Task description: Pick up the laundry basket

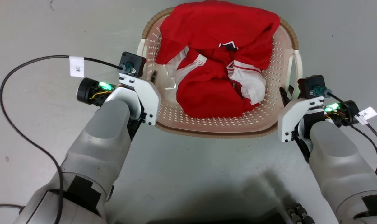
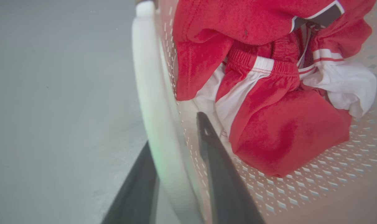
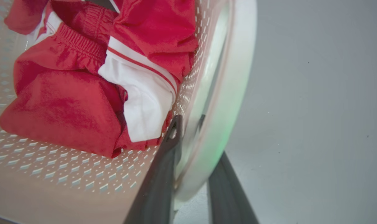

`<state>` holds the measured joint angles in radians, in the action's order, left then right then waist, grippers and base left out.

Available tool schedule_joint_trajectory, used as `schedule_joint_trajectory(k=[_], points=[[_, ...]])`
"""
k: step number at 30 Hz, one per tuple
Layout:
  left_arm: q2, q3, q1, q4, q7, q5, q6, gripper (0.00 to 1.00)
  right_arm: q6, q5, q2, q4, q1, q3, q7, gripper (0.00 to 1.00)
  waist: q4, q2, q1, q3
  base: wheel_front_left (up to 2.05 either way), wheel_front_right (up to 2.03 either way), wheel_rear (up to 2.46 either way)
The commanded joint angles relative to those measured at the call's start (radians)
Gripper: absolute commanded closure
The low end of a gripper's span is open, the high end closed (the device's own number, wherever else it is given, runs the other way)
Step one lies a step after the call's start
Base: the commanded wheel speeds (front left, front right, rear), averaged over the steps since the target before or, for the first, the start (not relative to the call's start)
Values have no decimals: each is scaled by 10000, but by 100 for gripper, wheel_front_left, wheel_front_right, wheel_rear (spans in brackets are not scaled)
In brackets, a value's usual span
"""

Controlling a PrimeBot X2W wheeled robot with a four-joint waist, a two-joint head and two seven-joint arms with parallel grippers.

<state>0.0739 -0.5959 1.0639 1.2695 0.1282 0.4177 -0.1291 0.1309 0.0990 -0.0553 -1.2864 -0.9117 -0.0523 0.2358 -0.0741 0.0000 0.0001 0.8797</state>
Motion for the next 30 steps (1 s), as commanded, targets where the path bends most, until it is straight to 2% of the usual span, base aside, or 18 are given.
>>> schedule_joint_trajectory(k=[1, 7, 12, 19, 30], points=[[-11, -66, 81, 17, 89, 41, -24, 100, -3, -21, 35, 3, -114, -30, -22, 100, 6, 0, -1, -53, 0, 0, 0], [-127, -353, -261, 48, 81, 229, -60, 100, -2, 9, 49, -8, 209, -233, -209, 100, -7, 0, -1, -559, 0, 0, 0], [-211, -653, -877, 27, -243, 609, -63, 100, -3, -187, 70, 7, 630, -621, -485, 100, 41, 0, -1, -1503, 0, 0, 0], [-247, -1184, -1617, -151, -772, 1235, -74, 100, 11, -998, 121, 20, 1119, -1752, -899, 100, 165, 0, -1, -2895, 0, 0, 0], [2, -1800, -2740, -474, -1856, 2512, -76, 100, 12, -2985, 146, 283, 1892, -3986, -1998, 100, 280, 0, -1, -5040, 0, 0, 0]])
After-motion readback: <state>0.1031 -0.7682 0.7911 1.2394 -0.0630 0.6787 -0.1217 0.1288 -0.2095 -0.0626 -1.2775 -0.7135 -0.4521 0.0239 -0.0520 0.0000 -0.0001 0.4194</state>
